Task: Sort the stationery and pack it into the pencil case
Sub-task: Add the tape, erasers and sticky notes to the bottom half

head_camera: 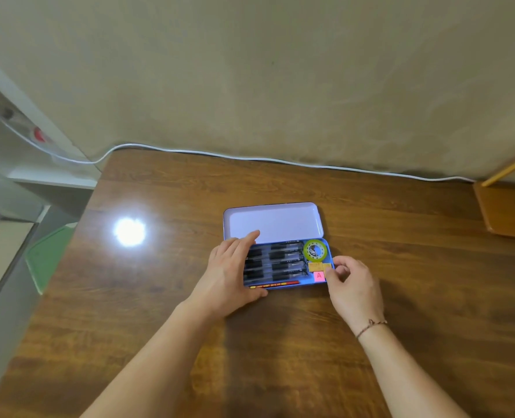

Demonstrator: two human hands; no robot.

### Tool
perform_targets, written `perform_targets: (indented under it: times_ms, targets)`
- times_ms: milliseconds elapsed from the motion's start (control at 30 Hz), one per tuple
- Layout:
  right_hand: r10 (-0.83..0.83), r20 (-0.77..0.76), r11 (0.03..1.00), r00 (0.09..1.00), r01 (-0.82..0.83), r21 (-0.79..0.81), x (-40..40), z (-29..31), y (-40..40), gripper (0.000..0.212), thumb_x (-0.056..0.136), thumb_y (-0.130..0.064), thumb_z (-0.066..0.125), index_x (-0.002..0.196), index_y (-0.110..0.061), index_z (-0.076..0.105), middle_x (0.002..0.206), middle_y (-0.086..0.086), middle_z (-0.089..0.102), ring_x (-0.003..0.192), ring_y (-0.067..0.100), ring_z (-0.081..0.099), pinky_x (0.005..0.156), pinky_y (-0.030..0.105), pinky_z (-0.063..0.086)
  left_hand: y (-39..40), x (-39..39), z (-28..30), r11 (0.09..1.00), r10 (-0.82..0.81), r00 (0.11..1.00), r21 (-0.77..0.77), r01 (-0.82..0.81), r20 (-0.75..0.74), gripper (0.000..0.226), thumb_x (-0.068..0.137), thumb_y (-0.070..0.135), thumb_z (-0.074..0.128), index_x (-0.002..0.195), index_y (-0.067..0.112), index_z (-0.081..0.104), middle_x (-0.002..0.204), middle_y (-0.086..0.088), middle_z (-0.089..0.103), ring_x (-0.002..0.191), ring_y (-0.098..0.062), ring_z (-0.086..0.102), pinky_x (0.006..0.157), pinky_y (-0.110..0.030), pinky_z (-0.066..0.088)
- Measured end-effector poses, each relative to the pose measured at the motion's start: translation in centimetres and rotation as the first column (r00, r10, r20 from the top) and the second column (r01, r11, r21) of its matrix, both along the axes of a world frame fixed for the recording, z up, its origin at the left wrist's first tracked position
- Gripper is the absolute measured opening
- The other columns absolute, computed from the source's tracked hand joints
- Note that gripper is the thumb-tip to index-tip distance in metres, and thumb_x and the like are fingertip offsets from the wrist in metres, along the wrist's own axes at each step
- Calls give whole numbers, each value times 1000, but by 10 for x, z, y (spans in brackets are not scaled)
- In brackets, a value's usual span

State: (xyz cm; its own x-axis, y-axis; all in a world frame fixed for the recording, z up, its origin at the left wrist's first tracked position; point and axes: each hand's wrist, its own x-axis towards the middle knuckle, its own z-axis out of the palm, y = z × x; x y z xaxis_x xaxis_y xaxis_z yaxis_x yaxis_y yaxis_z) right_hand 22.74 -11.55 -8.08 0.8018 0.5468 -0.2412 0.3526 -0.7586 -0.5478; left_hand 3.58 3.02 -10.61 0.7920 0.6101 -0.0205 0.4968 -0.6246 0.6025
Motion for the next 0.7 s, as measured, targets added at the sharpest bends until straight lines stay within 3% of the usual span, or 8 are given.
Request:
perform_targets:
  times_ms: [167,300,500,600,700]
  targets:
    - [0,4,1000,1000,0,28,7,-8,-1,11,91,-27,59,99,-23,66,98,-3,66,85,8,57,51,14,38,3,0,-7,998,6,999,55,-4,-33,117,56,55,86,150,27,23,138,9,49,132,-14,35,111,-31,20]
    - [-31,-76,998,997,35,54,20,-14,1,8,90,-25,60,89,-26,68,90,-6,69,84,10,62,55,18,43,3,0,-9,998,25,999,66,-22,-39,119,53,56,86,151,26,25,138,9,52,131,-12,40,107,-23,16]
    - [-144,-319,979,937,183,95,30,-19,8,9,87,-25,66,91,-19,71,84,-1,71,53,14,60,44,21,44,0,-3,-14,996,44,998,79,-41,-40,108,59,63,80,148,25,34,146,6,48,142,-17,32,118,-42,17]
    - [-98,-272,991,957,119,62,37,-15,15,6,89,-25,63,88,-24,69,92,-3,72,77,11,64,57,27,53,-2,-4,-16,996,82,995,-42,-80,57,99,63,74,68,145,26,40,152,8,35,144,-11,21,117,-35,14]
    - [-51,-239,987,970,86,139,44,-2,34,31,93,-35,54,121,-22,61,123,-4,63,100,6,56,69,21,47,3,4,-5,881,392,909,-341,-328,139,81,75,68,60,143,29,40,155,9,29,142,-1,22,117,-33,22]
